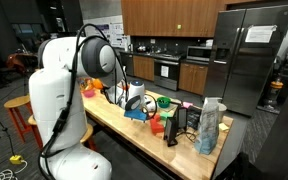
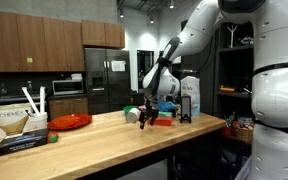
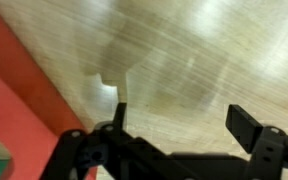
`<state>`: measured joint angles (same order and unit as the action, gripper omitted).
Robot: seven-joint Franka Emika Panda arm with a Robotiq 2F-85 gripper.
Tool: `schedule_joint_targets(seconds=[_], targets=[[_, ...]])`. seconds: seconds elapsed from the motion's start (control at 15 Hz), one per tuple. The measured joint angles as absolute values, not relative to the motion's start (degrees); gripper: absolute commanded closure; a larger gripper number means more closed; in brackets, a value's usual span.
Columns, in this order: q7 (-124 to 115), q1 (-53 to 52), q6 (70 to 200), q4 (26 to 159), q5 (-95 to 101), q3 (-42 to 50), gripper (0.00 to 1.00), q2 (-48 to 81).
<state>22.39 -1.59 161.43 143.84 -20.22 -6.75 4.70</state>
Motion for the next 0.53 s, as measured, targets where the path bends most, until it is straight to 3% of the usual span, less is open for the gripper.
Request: schedule_joint_targets(seconds=[0.53], targets=[[23.97,-1.65,150.56,139.75,-23.35,-4.65,0.0,-2.84]])
